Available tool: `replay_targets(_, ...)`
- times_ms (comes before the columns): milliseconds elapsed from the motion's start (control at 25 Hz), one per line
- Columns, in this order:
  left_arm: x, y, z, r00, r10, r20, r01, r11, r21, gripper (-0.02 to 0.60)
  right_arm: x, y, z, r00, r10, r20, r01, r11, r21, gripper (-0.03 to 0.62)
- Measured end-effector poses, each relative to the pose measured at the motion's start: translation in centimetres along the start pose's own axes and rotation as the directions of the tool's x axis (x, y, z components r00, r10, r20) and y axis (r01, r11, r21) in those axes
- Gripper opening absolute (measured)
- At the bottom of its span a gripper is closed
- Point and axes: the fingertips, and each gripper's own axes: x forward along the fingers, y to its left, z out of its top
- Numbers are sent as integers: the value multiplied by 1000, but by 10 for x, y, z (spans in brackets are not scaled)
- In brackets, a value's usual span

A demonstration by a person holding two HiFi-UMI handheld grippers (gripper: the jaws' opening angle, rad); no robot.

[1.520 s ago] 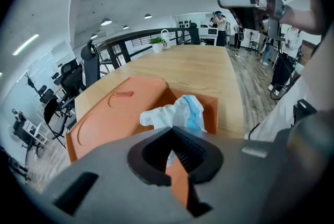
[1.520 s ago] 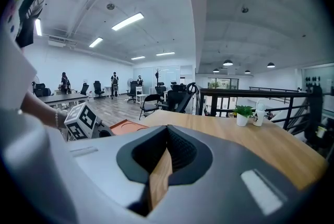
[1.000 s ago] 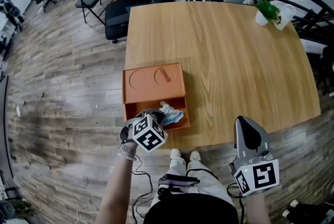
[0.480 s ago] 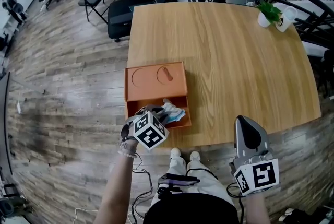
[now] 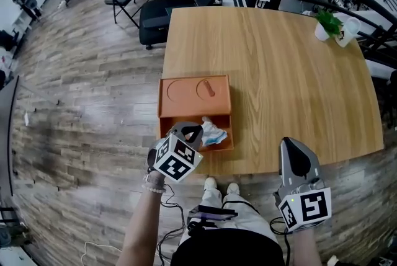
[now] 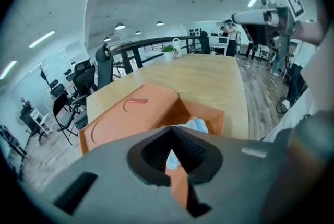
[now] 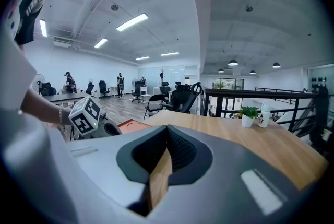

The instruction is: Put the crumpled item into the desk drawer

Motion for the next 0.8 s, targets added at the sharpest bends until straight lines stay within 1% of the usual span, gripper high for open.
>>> replay_targets(160,-26,10,17,991,73,109,-63,994,-85,-2,3,9,4,999,31,11,-30,999,-12,0)
replay_targets(320,-58,17,34,971,142,193,-114,982,-147,-2,7,18,12,998,65,24,-64,998,-28,0)
replay_targets(440,-87,22,47,950,203,238,-164,971,-176,-2,9,25,21,995,92,37,-90,995,-40,0)
replay_targets(560,-112,24,58,924,257,282,-203,957,-209,-2,11,31,29,992,117,52,-114,992,-52,0)
replay_targets(800,-157,20,73,874,347,340,-269,928,-257,-2,11,41,43,983,166,81,-160,984,-75,0)
